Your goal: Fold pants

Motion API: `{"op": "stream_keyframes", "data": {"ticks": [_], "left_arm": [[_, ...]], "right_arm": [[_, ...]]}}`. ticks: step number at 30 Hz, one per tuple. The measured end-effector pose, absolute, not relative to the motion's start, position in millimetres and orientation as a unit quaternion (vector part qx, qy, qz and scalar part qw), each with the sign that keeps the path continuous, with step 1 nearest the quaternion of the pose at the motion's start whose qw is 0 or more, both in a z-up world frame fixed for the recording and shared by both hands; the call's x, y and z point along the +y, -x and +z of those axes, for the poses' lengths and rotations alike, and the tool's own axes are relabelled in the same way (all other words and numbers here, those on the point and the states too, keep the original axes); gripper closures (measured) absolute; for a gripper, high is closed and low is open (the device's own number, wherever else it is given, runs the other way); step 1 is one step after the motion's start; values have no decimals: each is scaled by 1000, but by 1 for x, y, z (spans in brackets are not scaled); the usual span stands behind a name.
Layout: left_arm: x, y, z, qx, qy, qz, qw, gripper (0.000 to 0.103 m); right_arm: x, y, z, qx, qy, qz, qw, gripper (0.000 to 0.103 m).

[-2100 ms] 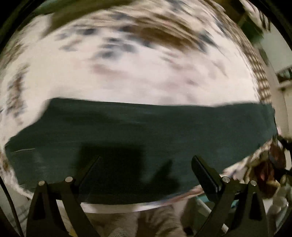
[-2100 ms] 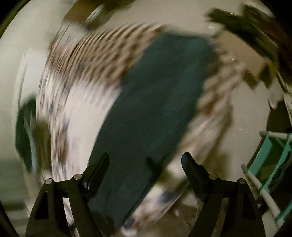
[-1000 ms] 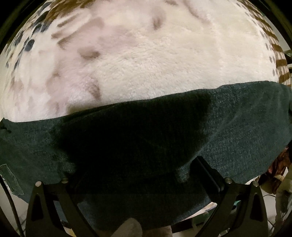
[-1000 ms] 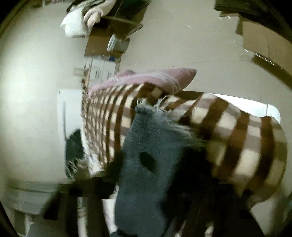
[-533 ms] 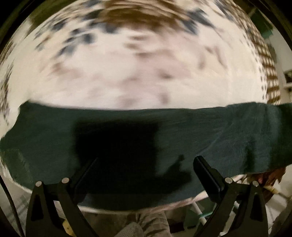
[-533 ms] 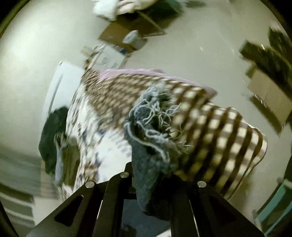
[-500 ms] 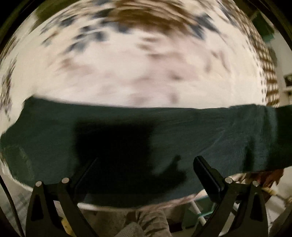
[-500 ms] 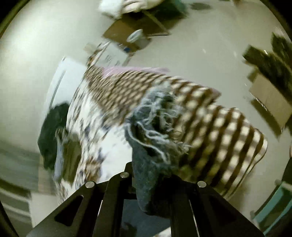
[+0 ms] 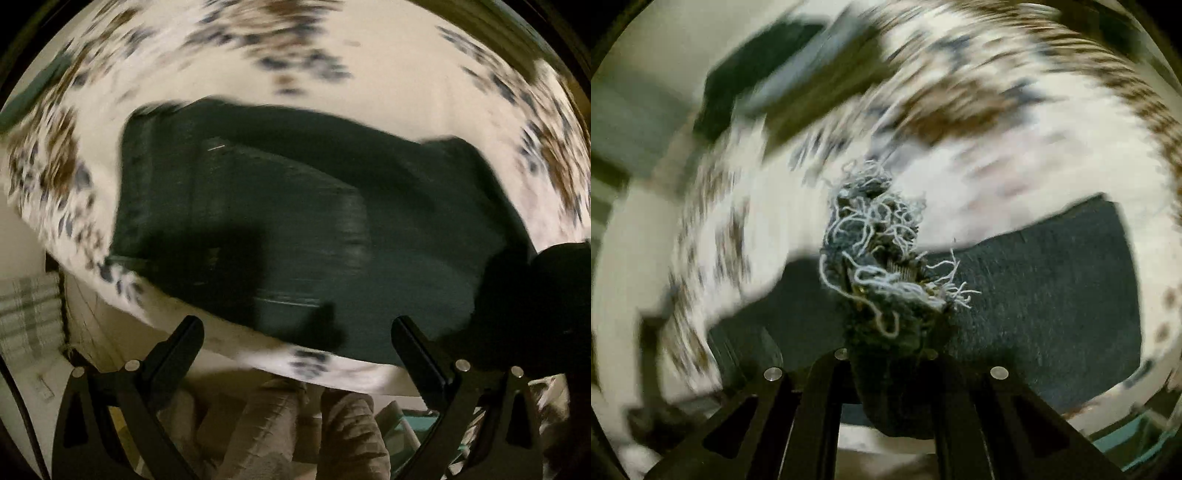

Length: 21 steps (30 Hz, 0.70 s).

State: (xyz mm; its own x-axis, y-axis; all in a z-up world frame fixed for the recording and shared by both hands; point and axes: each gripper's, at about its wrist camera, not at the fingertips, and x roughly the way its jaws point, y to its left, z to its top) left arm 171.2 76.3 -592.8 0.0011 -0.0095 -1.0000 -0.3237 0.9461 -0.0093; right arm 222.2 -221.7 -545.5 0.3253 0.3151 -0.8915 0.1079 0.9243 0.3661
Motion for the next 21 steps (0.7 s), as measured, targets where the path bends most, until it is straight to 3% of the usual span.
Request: {"op": "stream_keyframes", "data": {"ticks": [3, 6, 8, 12, 16, 17, 18, 19, 21], "left_arm": [[90, -169, -597, 691, 142, 113, 700, 0], [97, -177, -600, 686, 163, 91, 703, 0], [83, -184, -597, 681, 173, 71, 708, 0], [47, -204, -601, 677, 175, 23, 715, 0], [3, -233, -631, 701, 173, -24, 691, 1], [-15, -241, -641, 708, 155, -34, 688, 12], [-26, -244, -646, 709, 136, -38, 691, 30], [-40, -248, -651, 709, 110, -43, 695, 39], [-65, -253, -655, 697, 60, -57, 713, 72]], "right_arm": [[-176, -225, -585, 644, -132, 80, 749, 81], [-173, -218, -597, 678, -175, 117, 704, 52], [-190, -208, -574, 661, -223, 133, 704, 25], [-251, -191, -539, 641, -251, 76, 721, 24], [-329, -182, -545, 650, -238, -25, 721, 24], [-351, -185, -548, 652, -240, -47, 717, 24], [-367, -187, -552, 653, -243, -59, 715, 24], [-384, -188, -559, 654, -247, -70, 712, 24], [-409, -198, -570, 656, -247, -83, 708, 24]]}}
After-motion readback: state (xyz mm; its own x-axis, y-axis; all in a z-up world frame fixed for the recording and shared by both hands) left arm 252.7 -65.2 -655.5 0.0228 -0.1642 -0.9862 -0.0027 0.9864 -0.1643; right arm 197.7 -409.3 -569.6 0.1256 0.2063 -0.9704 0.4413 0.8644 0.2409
